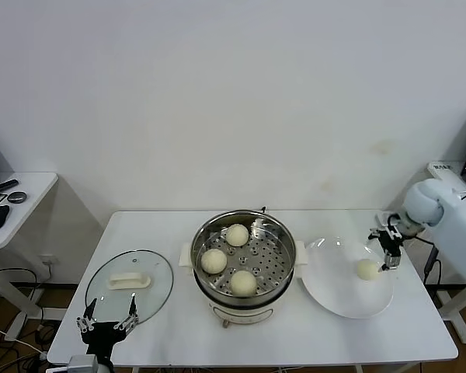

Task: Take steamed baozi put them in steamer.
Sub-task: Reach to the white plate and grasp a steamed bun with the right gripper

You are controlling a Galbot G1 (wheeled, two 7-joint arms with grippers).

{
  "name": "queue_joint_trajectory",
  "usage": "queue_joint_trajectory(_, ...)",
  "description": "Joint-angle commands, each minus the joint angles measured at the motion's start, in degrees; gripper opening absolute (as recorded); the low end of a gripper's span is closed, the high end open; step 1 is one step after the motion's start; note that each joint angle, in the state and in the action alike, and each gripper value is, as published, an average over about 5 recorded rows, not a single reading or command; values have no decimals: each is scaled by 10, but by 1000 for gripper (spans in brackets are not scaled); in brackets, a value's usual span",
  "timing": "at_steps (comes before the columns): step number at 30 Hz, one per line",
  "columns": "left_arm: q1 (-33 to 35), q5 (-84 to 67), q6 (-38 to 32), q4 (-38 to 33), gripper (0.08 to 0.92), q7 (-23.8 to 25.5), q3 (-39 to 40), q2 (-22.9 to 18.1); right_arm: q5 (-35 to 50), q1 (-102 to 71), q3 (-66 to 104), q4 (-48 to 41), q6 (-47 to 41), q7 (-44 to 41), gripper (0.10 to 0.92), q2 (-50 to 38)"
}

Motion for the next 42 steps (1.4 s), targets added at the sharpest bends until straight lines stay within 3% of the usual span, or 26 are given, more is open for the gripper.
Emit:
queue_joint_trajectory(1,1,-1,0,3,823,0,0,1,-62,-62,59,-52,37,8,823,32)
queue_joint_trajectory(11,2,-1,-1,5,823,-1,-2,4,-97,-60,77,-96,62,40,823,80)
queue_joint_trajectory(42,-1,14,-6,20,823,-5,-1,4,-116,-55,68,-142,53,82,823,103)
